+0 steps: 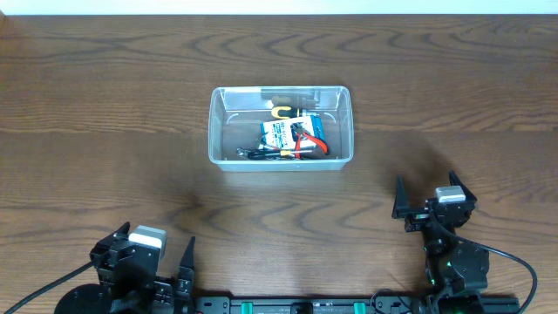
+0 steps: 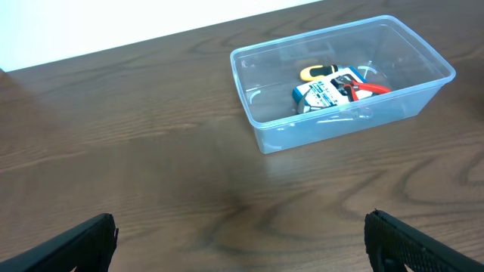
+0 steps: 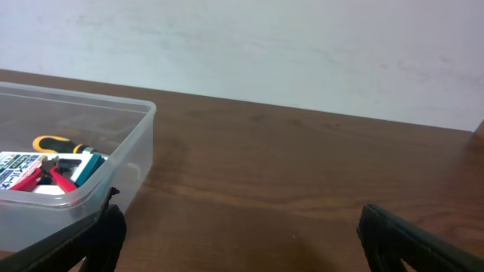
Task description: Pack container
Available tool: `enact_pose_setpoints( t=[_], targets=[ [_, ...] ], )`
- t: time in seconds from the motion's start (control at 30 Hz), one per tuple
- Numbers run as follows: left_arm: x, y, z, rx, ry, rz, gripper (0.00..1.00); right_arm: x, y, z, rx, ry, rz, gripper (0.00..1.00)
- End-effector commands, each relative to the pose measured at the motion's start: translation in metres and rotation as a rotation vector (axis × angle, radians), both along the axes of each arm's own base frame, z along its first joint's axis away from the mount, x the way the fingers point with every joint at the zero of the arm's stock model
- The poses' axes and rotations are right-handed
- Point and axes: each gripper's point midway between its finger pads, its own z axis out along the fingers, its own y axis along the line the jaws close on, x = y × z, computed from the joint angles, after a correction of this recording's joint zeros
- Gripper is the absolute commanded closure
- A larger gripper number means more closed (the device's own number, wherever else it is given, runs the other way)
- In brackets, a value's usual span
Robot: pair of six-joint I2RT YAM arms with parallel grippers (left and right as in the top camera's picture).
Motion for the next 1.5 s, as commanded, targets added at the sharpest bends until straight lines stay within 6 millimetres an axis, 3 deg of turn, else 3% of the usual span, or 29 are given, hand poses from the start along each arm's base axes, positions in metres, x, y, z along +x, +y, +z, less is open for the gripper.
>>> enact_pose_setpoints(
  t=[0.0,0.9,1.03,1.17,1.3,1.47],
  targets=[
    [-0.001,0.001,-0.001,-0.006,0.000,0.009,0.02,0.000,-0.002,0.000,-0.005,-0.003,-0.003,0.01],
    [-0.001,0.001,-0.001,-0.006,0.000,0.009,0.02,0.000,-0.002,0.000,-0.005,-0.003,-0.003,0.01],
    [-0.011,-0.002,-0.015,-0.013,0.067,-0.012,0.02,0.000,-0.002,0.000,-0.005,-0.003,-0.003,0.01],
    [-0.019,-0.013,-0.007,-0.049,-0.016,-0.067,0.02,0.000,-0.002,0.000,-0.005,-0.003,-0.003,0.01],
    [-0.009,-0.012,-0.008,0.001,-0.150,-0.085,0.02,0.000,-0.002,0.000,-0.005,-0.003,-0.003,0.01],
    [0.025,-0.014,-0.036,0.000,-0.179,-0.085,0.02,0.000,-0.002,0.000,-0.005,-0.003,-0.003,0.01]
  ],
)
